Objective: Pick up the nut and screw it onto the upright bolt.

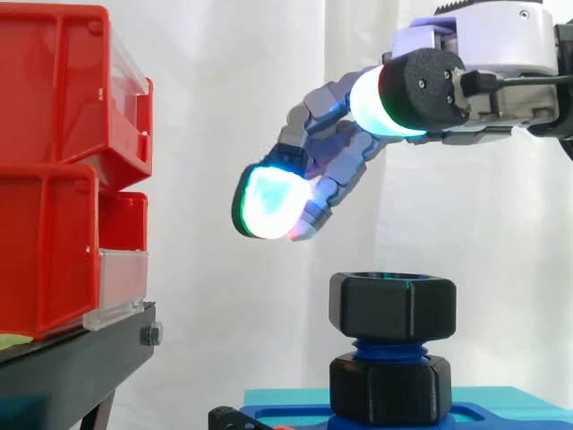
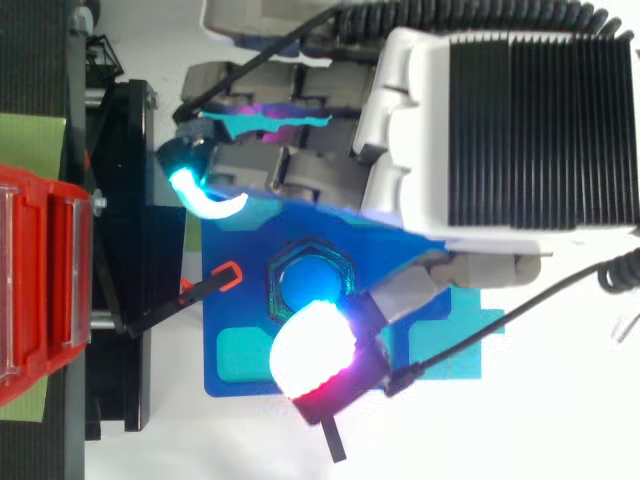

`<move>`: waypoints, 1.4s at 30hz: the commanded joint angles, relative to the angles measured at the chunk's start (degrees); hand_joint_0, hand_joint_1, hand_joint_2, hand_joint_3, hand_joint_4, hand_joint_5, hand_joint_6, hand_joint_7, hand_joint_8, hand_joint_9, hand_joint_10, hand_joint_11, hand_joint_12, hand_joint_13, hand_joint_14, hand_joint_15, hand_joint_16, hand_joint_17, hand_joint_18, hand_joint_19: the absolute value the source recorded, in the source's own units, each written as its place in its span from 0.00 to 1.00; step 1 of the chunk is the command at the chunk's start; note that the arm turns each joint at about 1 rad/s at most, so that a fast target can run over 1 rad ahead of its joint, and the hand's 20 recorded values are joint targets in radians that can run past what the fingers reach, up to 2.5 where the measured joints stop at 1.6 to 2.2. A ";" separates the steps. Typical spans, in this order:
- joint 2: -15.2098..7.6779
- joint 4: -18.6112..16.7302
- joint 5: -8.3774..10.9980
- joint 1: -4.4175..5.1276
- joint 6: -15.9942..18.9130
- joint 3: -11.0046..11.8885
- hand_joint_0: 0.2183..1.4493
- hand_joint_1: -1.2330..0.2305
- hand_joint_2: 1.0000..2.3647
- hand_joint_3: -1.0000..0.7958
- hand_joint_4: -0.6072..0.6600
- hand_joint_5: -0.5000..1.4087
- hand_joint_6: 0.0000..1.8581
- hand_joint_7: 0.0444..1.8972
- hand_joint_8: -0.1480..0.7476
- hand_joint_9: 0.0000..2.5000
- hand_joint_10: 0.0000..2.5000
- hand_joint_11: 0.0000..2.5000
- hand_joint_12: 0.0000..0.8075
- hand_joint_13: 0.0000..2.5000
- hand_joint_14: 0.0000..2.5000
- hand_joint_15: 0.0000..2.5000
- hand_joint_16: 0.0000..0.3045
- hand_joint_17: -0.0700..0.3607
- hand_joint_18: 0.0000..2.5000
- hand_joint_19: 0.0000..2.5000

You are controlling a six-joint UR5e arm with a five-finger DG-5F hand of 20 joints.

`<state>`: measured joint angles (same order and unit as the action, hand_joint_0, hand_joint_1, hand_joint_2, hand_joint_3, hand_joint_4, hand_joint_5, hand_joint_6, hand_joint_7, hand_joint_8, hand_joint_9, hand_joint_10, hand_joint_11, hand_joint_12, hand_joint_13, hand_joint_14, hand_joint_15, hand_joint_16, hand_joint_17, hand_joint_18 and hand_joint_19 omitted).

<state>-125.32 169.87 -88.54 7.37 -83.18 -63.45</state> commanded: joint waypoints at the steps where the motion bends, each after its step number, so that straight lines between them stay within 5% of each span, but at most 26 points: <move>1: -0.01 0.11 1.53 1.33 0.03 -0.18 0.24 0.77 0.00 0.28 0.64 0.20 0.27 0.32 0.39 0.29 0.00 0.00 0.32 0.12 0.00 0.00 0.09 0.30 0.00 0.00; 13: -0.01 1.08 2.50 3.44 -0.14 -0.36 0.24 0.77 0.00 0.28 0.64 0.21 0.27 0.36 0.40 0.28 0.00 0.00 0.34 0.11 0.00 0.00 0.09 0.31 0.00 0.00; 21: -0.01 -0.15 2.50 4.41 0.38 -3.43 0.24 0.77 0.00 0.28 0.65 0.21 0.27 0.38 0.41 0.28 0.00 0.00 0.35 0.11 0.00 0.00 0.09 0.31 0.00 0.00; 42: -0.01 0.73 0.83 3.71 0.38 -3.43 0.24 0.75 0.00 0.28 0.69 0.23 0.27 0.47 0.43 0.29 0.00 0.00 0.34 0.12 0.00 0.00 0.09 0.31 0.00 0.00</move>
<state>-125.33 170.54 -87.32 11.28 -82.79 -66.94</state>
